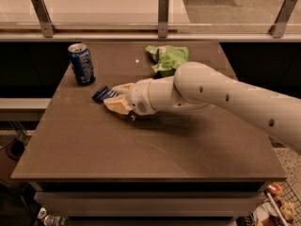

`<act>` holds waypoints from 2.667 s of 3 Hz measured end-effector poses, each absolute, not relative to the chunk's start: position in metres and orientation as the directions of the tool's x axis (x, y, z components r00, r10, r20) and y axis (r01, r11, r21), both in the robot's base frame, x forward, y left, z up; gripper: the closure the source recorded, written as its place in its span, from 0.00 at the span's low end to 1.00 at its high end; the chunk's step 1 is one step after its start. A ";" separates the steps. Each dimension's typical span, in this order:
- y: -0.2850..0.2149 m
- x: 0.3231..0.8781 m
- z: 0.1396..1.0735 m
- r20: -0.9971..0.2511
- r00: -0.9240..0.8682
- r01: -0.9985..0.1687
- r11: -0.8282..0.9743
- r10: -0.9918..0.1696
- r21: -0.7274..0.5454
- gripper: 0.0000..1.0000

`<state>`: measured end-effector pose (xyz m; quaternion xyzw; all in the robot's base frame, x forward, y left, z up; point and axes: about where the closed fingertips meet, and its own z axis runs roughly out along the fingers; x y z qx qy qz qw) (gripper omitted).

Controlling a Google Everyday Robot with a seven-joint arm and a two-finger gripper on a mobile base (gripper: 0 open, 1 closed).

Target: Pick rxbar blueberry

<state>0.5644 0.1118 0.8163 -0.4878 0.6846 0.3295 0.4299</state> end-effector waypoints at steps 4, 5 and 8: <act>0.117 0.558 0.840 -0.901 -0.058 -0.956 0.285 -0.430 -0.074 1.00; 0.117 0.558 0.858 -0.884 -0.020 -0.952 0.278 -0.467 -0.125 1.00; 0.100 0.569 0.908 -0.900 0.132 -0.952 0.200 -0.414 -0.231 1.00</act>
Offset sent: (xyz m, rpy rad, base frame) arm -0.0043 -0.0233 0.1413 -0.1465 -0.2949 -0.0373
